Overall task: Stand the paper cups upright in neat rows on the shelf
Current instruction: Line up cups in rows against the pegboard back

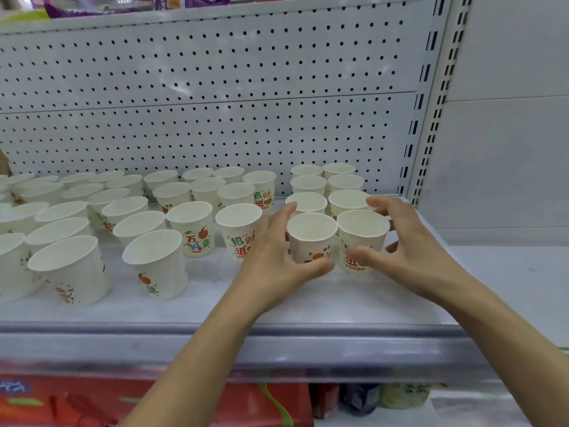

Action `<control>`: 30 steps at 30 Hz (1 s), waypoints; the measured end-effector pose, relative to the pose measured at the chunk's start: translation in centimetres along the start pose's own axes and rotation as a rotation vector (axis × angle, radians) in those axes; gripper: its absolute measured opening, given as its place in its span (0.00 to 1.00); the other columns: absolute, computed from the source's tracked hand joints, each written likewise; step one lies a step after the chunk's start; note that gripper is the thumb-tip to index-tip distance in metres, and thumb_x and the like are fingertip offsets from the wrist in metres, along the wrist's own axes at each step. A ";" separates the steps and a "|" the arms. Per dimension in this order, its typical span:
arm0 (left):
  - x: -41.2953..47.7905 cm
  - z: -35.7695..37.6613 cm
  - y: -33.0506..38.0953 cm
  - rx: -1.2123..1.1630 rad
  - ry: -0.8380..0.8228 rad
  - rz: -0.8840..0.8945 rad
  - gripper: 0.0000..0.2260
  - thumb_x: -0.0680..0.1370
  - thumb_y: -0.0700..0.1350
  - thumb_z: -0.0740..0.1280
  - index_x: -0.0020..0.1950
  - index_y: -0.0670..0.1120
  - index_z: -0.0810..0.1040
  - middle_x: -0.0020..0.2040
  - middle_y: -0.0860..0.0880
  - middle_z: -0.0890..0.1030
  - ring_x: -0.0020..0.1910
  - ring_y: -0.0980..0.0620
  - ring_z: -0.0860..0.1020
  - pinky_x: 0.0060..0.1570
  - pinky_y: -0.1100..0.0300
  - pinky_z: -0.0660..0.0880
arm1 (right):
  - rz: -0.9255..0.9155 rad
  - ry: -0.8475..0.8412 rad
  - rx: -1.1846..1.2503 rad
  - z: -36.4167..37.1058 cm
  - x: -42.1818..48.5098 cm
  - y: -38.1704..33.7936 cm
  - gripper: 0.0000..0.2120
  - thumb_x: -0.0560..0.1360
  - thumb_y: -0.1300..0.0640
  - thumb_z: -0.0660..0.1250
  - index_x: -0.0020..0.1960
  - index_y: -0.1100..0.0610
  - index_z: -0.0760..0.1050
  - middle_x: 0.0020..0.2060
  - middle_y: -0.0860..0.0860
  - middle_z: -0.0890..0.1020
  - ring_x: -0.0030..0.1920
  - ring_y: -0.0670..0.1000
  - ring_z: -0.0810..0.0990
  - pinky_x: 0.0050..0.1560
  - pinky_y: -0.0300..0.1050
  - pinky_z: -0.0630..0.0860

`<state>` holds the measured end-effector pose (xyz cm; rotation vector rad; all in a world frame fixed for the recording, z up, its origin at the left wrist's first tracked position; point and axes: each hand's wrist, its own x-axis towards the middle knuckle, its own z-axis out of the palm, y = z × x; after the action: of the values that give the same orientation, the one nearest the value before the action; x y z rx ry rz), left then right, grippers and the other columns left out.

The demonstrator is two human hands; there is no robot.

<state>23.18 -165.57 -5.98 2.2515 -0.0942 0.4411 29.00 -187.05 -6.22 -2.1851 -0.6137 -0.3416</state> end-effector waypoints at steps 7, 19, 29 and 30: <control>0.3 -0.4 1.3 0.091 0.137 0.144 0.21 0.66 0.57 0.76 0.57 0.57 0.78 0.58 0.58 0.71 0.59 0.61 0.70 0.57 0.56 0.74 | -0.115 0.085 -0.032 -0.9 0.0 -0.6 0.13 0.68 0.49 0.72 0.50 0.47 0.73 0.52 0.42 0.73 0.52 0.42 0.73 0.46 0.40 0.75; 1.3 -2.4 1.4 0.036 -0.144 0.097 0.08 0.70 0.43 0.73 0.38 0.56 0.78 0.58 0.60 0.77 0.57 0.62 0.74 0.61 0.58 0.72 | -0.164 -0.056 -0.058 -3.1 0.5 0.0 0.09 0.71 0.62 0.67 0.41 0.47 0.73 0.58 0.43 0.74 0.57 0.43 0.74 0.54 0.37 0.76; 0.3 -2.6 1.6 0.087 0.015 0.112 0.28 0.62 0.66 0.73 0.58 0.61 0.70 0.56 0.72 0.67 0.56 0.75 0.67 0.53 0.69 0.69 | -0.039 0.023 0.039 -3.0 0.4 -0.8 0.20 0.70 0.37 0.67 0.58 0.43 0.72 0.59 0.39 0.74 0.58 0.40 0.75 0.53 0.42 0.76; 0.3 -2.3 1.7 0.085 0.051 0.094 0.30 0.61 0.69 0.71 0.59 0.61 0.70 0.55 0.70 0.68 0.55 0.72 0.68 0.51 0.68 0.69 | -0.017 0.048 0.001 -2.6 0.5 -0.9 0.27 0.67 0.31 0.66 0.60 0.44 0.71 0.59 0.40 0.73 0.57 0.41 0.74 0.52 0.42 0.75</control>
<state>22.43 -164.93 -3.26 2.3242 -0.1583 0.5617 28.84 -188.42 -3.77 -2.1651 -0.6059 -0.4016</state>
